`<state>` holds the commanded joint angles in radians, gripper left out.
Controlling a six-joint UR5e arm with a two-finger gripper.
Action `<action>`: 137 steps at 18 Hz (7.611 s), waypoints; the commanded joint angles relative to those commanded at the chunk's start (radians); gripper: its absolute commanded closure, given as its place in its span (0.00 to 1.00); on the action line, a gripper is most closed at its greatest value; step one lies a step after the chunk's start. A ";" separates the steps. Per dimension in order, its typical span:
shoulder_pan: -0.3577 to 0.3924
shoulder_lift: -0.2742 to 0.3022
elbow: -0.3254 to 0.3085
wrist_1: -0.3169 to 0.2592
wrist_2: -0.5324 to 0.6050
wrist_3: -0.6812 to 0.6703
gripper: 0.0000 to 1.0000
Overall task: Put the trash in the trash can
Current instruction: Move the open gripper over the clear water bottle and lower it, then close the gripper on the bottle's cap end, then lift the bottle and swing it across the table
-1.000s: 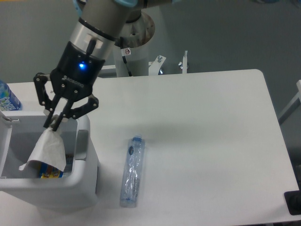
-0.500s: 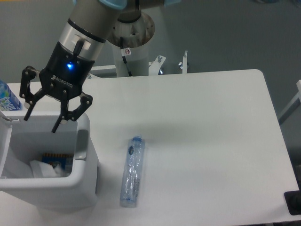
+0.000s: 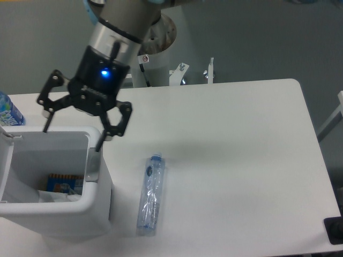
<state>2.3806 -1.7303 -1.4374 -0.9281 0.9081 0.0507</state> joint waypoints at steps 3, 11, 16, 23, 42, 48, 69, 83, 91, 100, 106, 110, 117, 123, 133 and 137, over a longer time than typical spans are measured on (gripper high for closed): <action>0.038 -0.017 -0.003 0.002 0.027 0.014 0.00; 0.057 -0.118 -0.006 -0.006 0.230 0.124 0.00; 0.066 -0.215 -0.014 -0.005 0.331 0.202 0.00; 0.055 -0.310 -0.044 0.003 0.429 0.314 0.00; -0.075 -0.440 -0.054 0.011 0.434 0.325 0.00; -0.115 -0.465 -0.049 0.048 0.456 0.319 0.00; -0.142 -0.537 -0.014 0.078 0.542 0.276 0.00; -0.153 -0.528 -0.021 0.077 0.568 0.276 0.33; -0.153 -0.517 -0.021 0.075 0.569 0.285 0.38; -0.152 -0.514 -0.011 0.075 0.569 0.291 0.39; -0.147 -0.509 0.000 0.078 0.569 0.293 0.41; -0.116 -0.505 0.035 0.077 0.568 0.316 0.41; -0.060 -0.480 0.113 0.086 0.563 0.354 0.41; 0.018 -0.451 0.294 0.115 0.450 0.348 0.41; 0.138 -0.391 0.408 0.218 0.250 0.207 0.41; 0.166 -0.368 0.423 0.218 0.187 0.127 0.41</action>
<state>2.5464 -2.0985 -1.0140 -0.7102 1.0954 0.1781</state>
